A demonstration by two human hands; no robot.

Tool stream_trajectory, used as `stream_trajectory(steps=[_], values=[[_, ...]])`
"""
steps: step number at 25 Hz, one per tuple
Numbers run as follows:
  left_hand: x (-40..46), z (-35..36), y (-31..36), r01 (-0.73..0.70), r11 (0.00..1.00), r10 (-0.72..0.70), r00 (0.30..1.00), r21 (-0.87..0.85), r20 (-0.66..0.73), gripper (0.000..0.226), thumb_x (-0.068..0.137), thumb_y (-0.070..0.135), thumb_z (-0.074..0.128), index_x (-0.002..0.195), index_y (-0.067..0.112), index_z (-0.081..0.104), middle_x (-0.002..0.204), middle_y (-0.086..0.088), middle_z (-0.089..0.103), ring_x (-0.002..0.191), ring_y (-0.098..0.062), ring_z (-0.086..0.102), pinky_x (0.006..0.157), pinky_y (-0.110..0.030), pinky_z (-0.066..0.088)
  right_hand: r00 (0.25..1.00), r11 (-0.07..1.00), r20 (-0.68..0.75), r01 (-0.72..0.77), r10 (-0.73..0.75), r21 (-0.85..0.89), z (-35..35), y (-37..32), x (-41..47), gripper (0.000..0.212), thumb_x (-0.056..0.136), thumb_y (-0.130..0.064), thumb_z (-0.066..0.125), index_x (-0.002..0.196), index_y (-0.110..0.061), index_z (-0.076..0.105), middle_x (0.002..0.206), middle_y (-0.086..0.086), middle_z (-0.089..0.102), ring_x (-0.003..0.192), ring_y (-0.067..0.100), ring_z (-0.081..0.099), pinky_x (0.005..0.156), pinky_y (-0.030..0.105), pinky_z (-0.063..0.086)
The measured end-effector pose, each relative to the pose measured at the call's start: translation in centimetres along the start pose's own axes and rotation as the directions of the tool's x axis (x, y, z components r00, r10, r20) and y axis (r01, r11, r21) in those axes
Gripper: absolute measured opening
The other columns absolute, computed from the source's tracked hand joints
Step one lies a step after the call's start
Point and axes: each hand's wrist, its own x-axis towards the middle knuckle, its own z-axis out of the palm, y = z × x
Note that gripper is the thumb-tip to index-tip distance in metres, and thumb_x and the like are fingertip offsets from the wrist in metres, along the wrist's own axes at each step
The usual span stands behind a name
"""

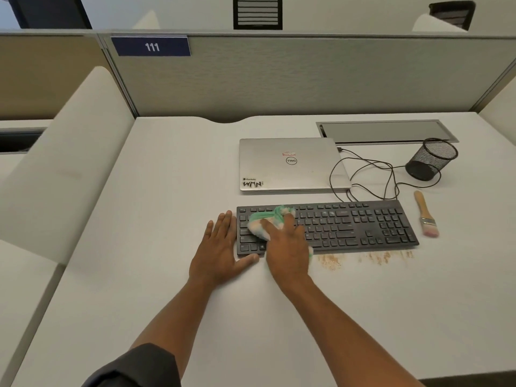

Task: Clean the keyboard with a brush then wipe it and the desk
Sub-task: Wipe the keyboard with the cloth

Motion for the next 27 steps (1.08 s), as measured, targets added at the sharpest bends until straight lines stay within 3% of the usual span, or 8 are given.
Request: stream_trajectory(steps=[4, 7, 10, 16, 20, 24, 27], values=[[-0.1, -0.3, 0.1, -0.003, 1.000, 0.003, 1.000, 0.007, 0.011, 0.113, 0.082, 0.089, 0.026, 0.163, 0.015, -0.004, 0.171, -0.004, -0.005, 0.156, -0.014, -0.015, 0.126, -0.039, -0.009, 0.993, 0.989, 0.010, -0.115, 0.116, -0.092, -1.7, 6.8, 0.9, 0.048, 0.094, -0.015, 0.052, 0.138, -0.034, 0.052, 0.149, 0.015, 0.030, 0.108, 0.036, 0.051, 0.079, 0.039, 0.053], [-0.1, -0.3, 0.2, 0.000, 1.000, 0.000, 1.000, 0.018, 0.017, 0.116, 0.080, 0.093, 0.017, 0.162, 0.015, -0.006, 0.171, -0.004, -0.007, 0.155, -0.014, -0.017, 0.126, -0.039, -0.009, 0.961, 0.955, -0.047, -0.277, 0.273, -0.111, -3.3, 11.3, 1.6, 0.048, 0.094, -0.017, 0.055, 0.140, -0.033, 0.050, 0.148, 0.015, 0.028, 0.113, 0.037, 0.048, 0.080, 0.038, 0.053], [-0.1, -0.3, 0.2, 0.004, 1.000, -0.004, 1.000, 0.027, 0.027, 0.115, 0.081, 0.092, 0.017, 0.162, 0.014, -0.009, 0.170, -0.004, -0.012, 0.155, -0.014, -0.019, 0.127, -0.040, -0.008, 0.932, 0.928, -0.050, -0.361, 0.358, -0.091, -3.7, 12.0, 1.8, 0.048, 0.095, -0.017, 0.056, 0.140, -0.030, 0.051, 0.147, 0.015, 0.028, 0.116, 0.039, 0.043, 0.083, 0.041, 0.051], [-0.1, -0.4, 0.4, 0.001, 1.000, -0.001, 1.000, 0.011, 0.026, 0.113, 0.084, 0.087, 0.026, 0.162, 0.011, -0.005, 0.170, -0.006, -0.010, 0.155, -0.017, -0.016, 0.127, -0.042, -0.006, 0.979, 0.980, -0.036, -0.201, 0.200, -0.015, -1.4, 4.5, 0.7, 0.052, 0.093, -0.009, 0.053, 0.141, -0.030, 0.050, 0.148, 0.015, 0.030, 0.111, 0.035, 0.046, 0.080, 0.033, 0.049], [-0.1, -0.7, 0.4, 0.003, 1.000, -0.002, 1.000, -0.020, 0.030, 0.114, 0.084, 0.090, 0.023, 0.162, 0.011, -0.004, 0.170, -0.006, -0.010, 0.155, -0.017, -0.017, 0.127, -0.043, -0.005, 0.997, 0.997, 0.015, -0.074, 0.074, 0.032, -0.3, -0.8, 0.4, 0.052, 0.090, -0.007, 0.055, 0.136, -0.031, 0.055, 0.148, 0.015, 0.036, 0.107, 0.035, 0.049, 0.080, 0.039, 0.051], [0.0, -0.8, 0.3, 0.004, 0.999, -0.002, 0.999, -0.033, 0.039, 0.114, 0.085, 0.087, 0.032, 0.162, 0.011, -0.002, 0.170, -0.007, -0.007, 0.156, -0.017, -0.015, 0.127, -0.043, -0.005, 0.996, 0.998, 0.058, -0.066, 0.067, -0.010, -1.3, 1.4, 1.2, 0.053, 0.091, -0.010, 0.055, 0.138, -0.034, 0.052, 0.149, 0.013, 0.033, 0.110, 0.033, 0.047, 0.082, 0.038, 0.052], [0.0, -0.9, 0.2, -0.004, 0.999, 0.006, 0.999, -0.039, 0.053, 0.116, 0.084, 0.087, 0.034, 0.162, 0.010, -0.004, 0.170, -0.007, -0.008, 0.155, -0.018, -0.016, 0.127, -0.043, -0.006, 0.987, 0.986, 0.030, -0.156, 0.158, -0.059, -2.7, 6.1, 2.0, 0.053, 0.090, -0.013, 0.060, 0.140, -0.031, 0.051, 0.148, 0.016, 0.031, 0.110, 0.034, 0.048, 0.081, 0.038, 0.054]])
